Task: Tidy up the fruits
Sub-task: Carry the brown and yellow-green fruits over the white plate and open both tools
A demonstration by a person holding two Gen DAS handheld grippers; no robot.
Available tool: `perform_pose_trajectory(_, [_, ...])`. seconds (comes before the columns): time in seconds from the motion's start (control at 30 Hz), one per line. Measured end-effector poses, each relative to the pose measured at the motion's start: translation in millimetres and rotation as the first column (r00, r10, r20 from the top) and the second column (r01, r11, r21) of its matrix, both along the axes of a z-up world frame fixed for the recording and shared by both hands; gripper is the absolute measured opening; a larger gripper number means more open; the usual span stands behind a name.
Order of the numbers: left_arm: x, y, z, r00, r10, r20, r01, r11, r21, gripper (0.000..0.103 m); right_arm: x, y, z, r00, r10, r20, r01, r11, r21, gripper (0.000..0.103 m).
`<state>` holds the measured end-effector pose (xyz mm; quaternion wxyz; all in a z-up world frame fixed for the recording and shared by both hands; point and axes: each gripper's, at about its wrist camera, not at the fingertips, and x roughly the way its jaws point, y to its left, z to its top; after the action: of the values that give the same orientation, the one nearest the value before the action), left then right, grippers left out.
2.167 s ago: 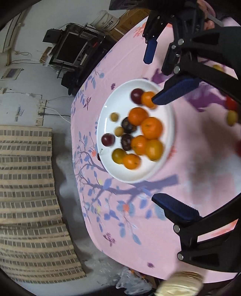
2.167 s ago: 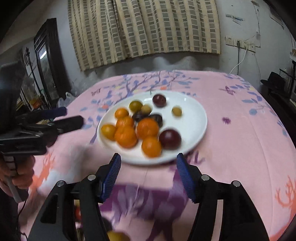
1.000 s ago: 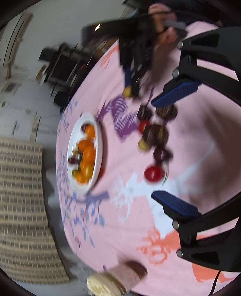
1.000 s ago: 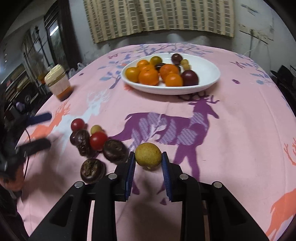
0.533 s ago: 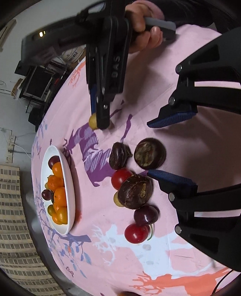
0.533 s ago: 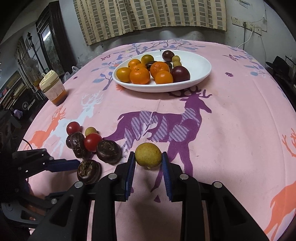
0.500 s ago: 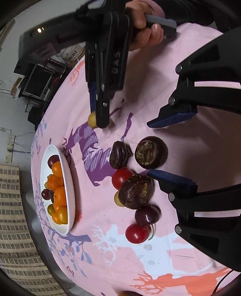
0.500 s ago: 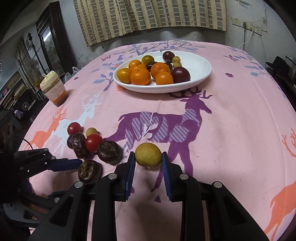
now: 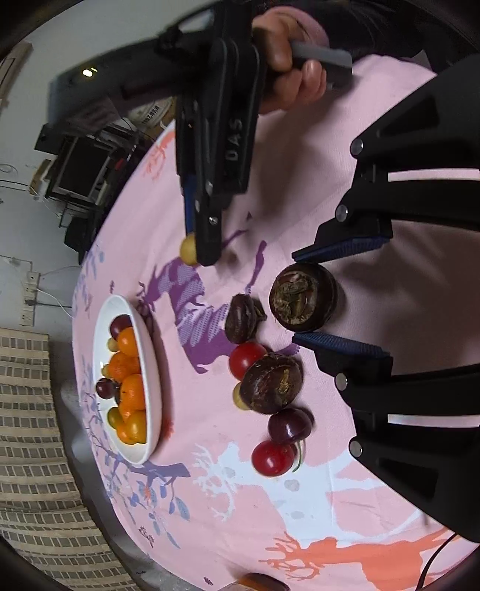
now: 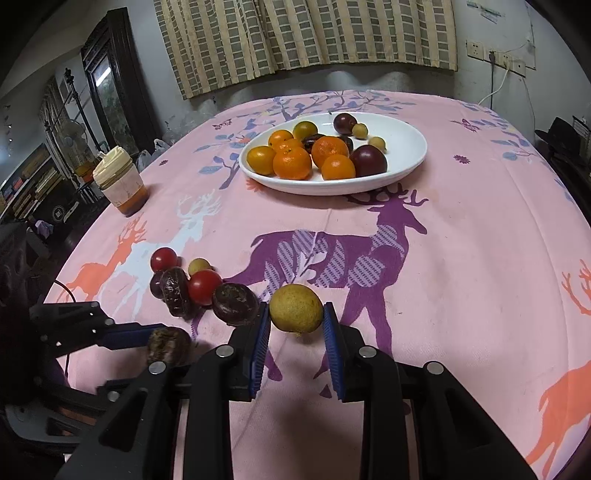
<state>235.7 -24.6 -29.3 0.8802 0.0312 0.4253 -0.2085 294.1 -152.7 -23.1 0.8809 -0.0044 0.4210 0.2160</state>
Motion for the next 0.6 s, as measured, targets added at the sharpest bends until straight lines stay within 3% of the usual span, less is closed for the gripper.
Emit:
perform_pose_trajectory(0.17, [26, 12, 37, 0.999, -0.017, 0.052, 0.018, 1.000, -0.005, 0.038, -1, -1, 20, 0.998, -0.007, 0.069, 0.003, 0.999, 0.049, 0.029])
perform_pose_trajectory(0.37, [118, 14, 78, 0.990, 0.043, 0.137, -0.044, 0.999, 0.005, 0.038, 45, -1, 61, 0.974, -0.093, 0.205, 0.080, 0.994, 0.073, 0.029])
perform_pose_trajectory(0.6, [241, 8, 58, 0.989, 0.127, 0.070, -0.128, 0.992, -0.001, 0.038, 139, -10, 42, 0.972, -0.149, 0.181, 0.130, 0.985, 0.112, 0.029])
